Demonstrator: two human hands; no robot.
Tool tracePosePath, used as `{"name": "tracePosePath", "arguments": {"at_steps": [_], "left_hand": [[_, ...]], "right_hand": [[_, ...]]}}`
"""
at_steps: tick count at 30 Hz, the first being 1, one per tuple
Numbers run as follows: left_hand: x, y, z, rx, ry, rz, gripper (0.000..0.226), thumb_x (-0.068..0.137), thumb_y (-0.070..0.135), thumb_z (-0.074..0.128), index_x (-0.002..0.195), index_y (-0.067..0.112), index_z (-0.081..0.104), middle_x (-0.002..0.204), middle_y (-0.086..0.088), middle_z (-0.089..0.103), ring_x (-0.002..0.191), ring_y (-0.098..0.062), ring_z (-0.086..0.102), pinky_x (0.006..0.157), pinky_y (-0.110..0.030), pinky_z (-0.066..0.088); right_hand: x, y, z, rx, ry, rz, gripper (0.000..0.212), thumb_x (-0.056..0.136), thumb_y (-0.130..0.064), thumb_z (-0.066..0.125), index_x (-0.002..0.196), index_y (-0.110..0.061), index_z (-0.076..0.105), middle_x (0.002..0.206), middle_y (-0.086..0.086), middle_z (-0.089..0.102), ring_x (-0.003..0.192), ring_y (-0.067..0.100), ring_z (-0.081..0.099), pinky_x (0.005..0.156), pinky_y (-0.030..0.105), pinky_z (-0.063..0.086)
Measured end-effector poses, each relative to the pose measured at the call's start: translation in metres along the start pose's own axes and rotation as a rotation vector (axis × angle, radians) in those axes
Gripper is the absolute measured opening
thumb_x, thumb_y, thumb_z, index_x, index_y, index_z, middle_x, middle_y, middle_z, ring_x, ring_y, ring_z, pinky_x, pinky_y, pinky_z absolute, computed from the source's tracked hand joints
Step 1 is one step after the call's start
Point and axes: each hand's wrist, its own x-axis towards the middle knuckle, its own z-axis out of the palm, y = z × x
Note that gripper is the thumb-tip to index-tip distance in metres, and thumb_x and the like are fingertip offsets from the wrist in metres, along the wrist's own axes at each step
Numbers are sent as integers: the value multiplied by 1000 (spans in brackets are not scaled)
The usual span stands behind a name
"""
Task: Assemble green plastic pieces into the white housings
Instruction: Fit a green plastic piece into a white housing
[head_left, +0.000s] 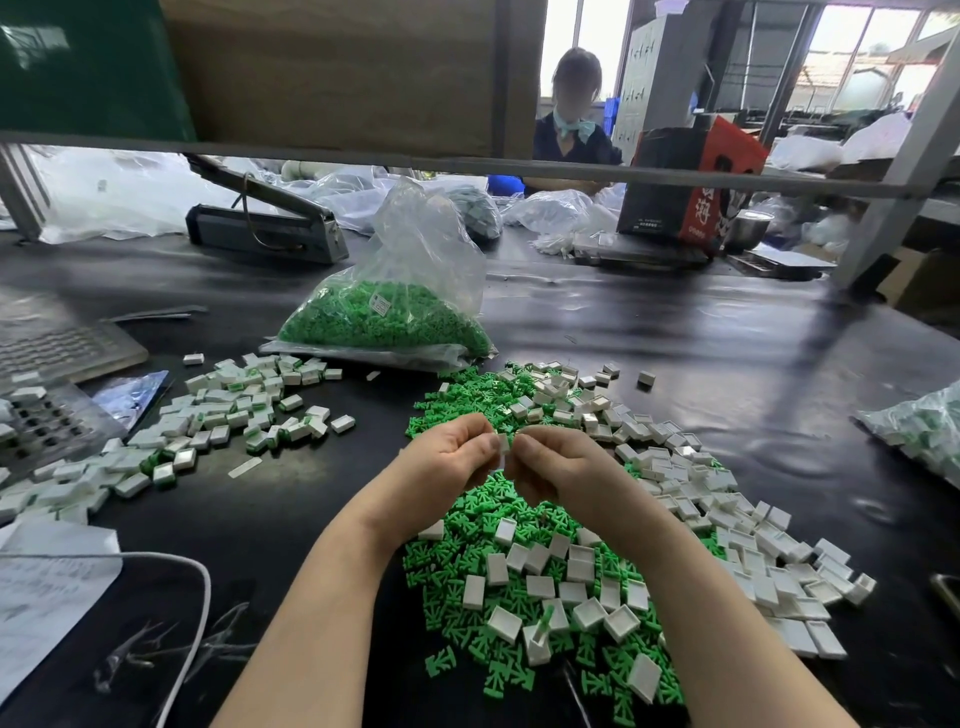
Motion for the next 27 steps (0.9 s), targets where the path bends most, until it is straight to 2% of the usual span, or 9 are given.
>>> {"name": "tracePosePath", "arguments": {"at_steps": [5,9,12,15,17,19,27], "left_hand": [[-3,5,1,26,-31,18,23,102,17,47,79,15,51,64,7,43,59,-8,37,57,-22,32],[-5,7,0,79,-67,33,24,101,21,49,78,18,53,65,6,42,62,-11,36,59,-28,31],[-7,8,-1,98,-102,34,25,101,22,50,76,21,52,66,8,41,63,-9,36,60,-25,31],[-7,8,-3,119,-132,34,25,101,21,51,76,23,52,63,17,42,61,-2,38,59,-16,33],[-7,8,-3,129,-149,30,24,101,20,51,76,22,53,62,19,42,60,-1,38,58,-14,33],[-8,8,-4,145,-155,28,25,101,20,51,76,22,53,63,19,43,61,-1,38,59,-15,33],[-11,13,-5,175,-164,27,22,100,19,51,79,18,54,68,11,43,68,-8,38,69,-32,33]], "right_hand": [[0,-2,-4,0,-33,-6,33,103,-15,45,71,-14,53,56,-7,43,53,9,36,53,20,31],[-2,-3,-7,-44,-65,-5,34,102,-12,46,69,-14,50,53,-15,44,51,1,37,53,13,33],[-4,-5,-10,-72,-99,-6,34,101,-14,49,68,-16,51,58,-10,43,57,7,37,58,21,33],[-6,-5,-12,-92,-128,-5,30,100,-17,51,73,-6,54,66,0,43,66,19,37,67,36,34],[-7,-6,-12,-108,-139,-7,28,98,-20,52,72,-9,55,67,3,43,69,21,36,70,39,33],[-7,-6,-13,-120,-155,-5,28,98,-19,52,70,-15,54,67,1,44,70,21,37,71,40,33],[-8,-8,-13,-131,-199,-2,27,100,-18,51,74,-12,55,67,-1,45,70,22,37,72,39,33]]}}
